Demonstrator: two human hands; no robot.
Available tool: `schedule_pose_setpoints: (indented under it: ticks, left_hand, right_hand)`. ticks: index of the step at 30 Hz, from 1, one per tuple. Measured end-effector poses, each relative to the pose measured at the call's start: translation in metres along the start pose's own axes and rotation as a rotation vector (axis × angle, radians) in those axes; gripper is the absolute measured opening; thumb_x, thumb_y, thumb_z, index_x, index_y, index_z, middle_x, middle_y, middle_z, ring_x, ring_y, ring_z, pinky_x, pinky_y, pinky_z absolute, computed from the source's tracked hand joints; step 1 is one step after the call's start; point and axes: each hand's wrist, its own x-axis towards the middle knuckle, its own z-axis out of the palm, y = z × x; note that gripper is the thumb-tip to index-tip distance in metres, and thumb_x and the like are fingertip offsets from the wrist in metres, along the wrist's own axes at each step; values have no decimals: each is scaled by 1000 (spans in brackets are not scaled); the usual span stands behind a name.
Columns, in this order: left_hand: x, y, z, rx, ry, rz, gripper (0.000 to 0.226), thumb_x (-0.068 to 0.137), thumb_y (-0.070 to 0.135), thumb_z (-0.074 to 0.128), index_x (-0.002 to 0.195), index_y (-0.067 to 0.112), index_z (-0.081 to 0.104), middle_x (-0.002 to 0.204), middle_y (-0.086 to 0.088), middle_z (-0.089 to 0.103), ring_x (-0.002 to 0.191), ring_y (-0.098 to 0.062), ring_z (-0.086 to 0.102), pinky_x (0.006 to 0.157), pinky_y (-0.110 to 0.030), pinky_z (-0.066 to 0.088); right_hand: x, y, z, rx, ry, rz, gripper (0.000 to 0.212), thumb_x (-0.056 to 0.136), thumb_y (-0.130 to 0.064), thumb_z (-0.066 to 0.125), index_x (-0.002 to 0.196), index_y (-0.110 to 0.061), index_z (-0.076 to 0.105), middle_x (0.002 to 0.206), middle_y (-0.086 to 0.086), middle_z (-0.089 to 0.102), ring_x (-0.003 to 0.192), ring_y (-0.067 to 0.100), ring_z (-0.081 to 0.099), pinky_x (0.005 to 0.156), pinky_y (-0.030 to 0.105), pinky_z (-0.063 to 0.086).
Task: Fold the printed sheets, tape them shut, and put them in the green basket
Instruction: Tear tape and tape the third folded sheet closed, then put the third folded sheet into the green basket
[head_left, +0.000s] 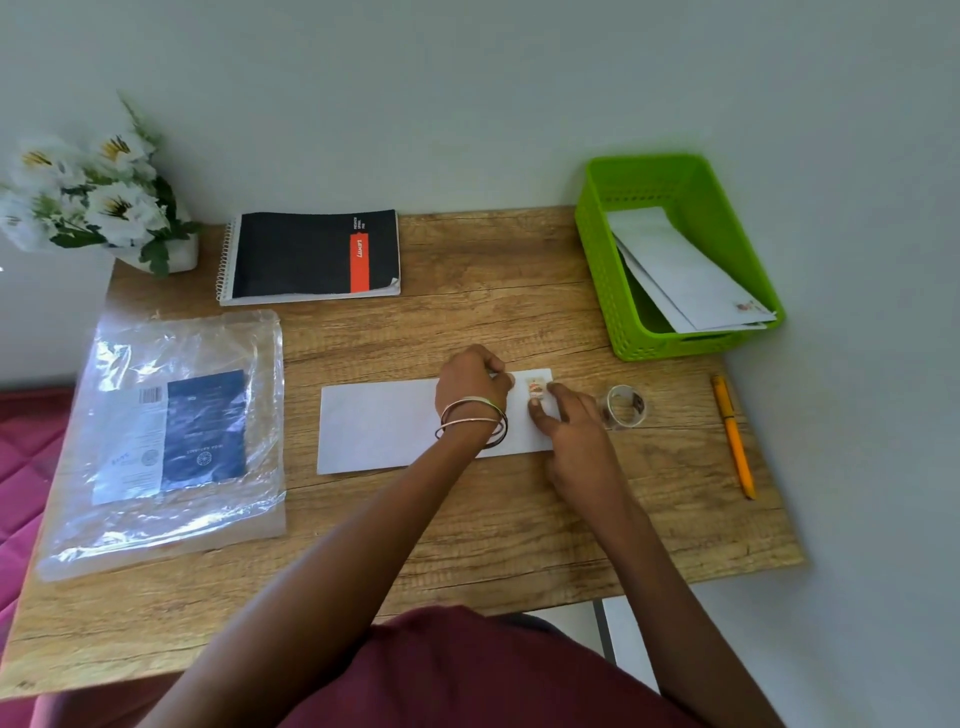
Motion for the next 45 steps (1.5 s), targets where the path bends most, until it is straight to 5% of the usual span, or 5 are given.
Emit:
schedule_pose_setpoints:
  ticks: [7, 12, 22, 39, 45]
  left_hand:
    - [-2, -14, -23, -170, 59, 42, 11, 79, 7, 69, 78, 18, 65, 75, 3, 64, 70, -10, 57, 69, -18, 47]
    - [-18, -46, -57, -71, 233, 65, 11, 79, 17, 71, 88, 20, 68, 97, -3, 65, 93, -22, 59, 88, -39, 48]
    - [-43, -75, -101, 247, 230, -371, 76, 71, 32, 80, 131, 19, 36, 135, -19, 30, 122, -45, 36, 95, -56, 38]
    - [-37, -35, -163, -491, 265, 142, 14, 94, 15, 53, 100, 12, 64, 85, 5, 66, 75, -7, 62, 63, -19, 48]
    - [-22, -4, -174, -571, 230, 193, 12, 92, 16, 56, 90, 22, 66, 90, 1, 68, 86, -19, 63, 78, -35, 52]
  right_hand:
    - [1, -5, -7, 383, 186, 214, 35, 89, 1, 50, 122, -5, 58, 123, 11, 61, 114, 26, 54, 95, 31, 42]
    - [0, -15, 0, 408, 330, 329, 24, 88, -10, 62, 111, -4, 62, 104, 12, 65, 95, 27, 61, 82, 42, 51]
    - [18, -20, 12, 360, 216, 539, 43, 73, -21, 79, 108, -1, 63, 107, 16, 62, 98, 31, 58, 81, 37, 49]
    - [9, -26, -21, 1107, 325, 639, 26, 83, -37, 70, 86, -13, 63, 85, -2, 63, 74, 6, 56, 59, 19, 42]
    - [-3, -15, -61, 1482, 296, 518, 24, 74, -20, 78, 80, -12, 56, 87, 7, 70, 84, 21, 65, 60, 31, 51]
